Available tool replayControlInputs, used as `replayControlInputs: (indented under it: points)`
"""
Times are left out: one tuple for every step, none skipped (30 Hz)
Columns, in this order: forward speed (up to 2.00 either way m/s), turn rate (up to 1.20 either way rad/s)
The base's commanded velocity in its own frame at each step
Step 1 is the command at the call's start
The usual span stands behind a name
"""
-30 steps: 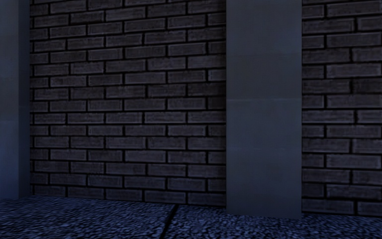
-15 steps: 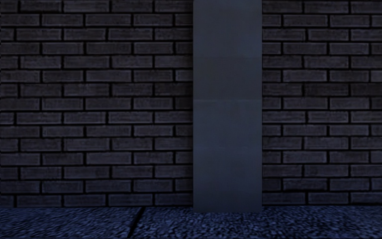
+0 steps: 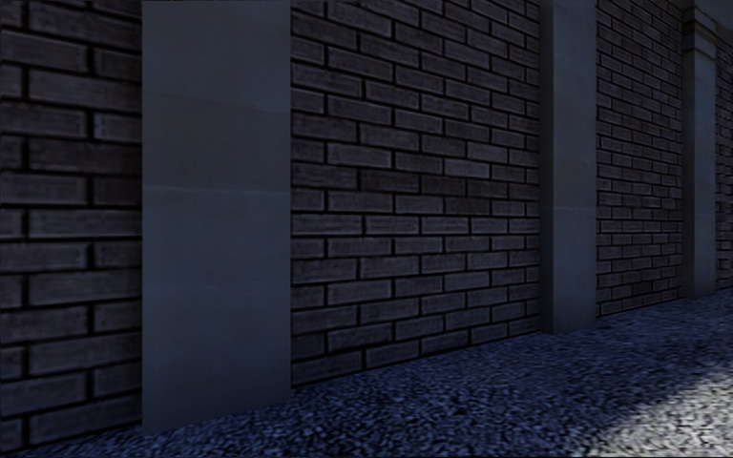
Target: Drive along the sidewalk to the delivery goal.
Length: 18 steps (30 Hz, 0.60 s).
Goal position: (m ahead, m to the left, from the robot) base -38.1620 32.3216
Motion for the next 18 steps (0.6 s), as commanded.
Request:
replayControlInputs:
  points:
    - [0.0, -0.91]
    - [0.0, -0.91]
    - [0.0, -0.91]
    - [0.0, -0.91]
    - [0.0, -0.91]
    - [0.0, -0.91]
    - [0.0, -0.91]
    - [0.0, -0.91]
    - [0.0, -0.91]
    - [0.0, -0.91]
    - [0.0, -0.91]
    - [0.0, -0.91]
    - [0.0, -0.91]
    - [0.0, -0.91]
    - [0.0, -0.91]
    - [0.0, -0.91]
    - [0.0, -0.91]
    - [0.0, -0.91]
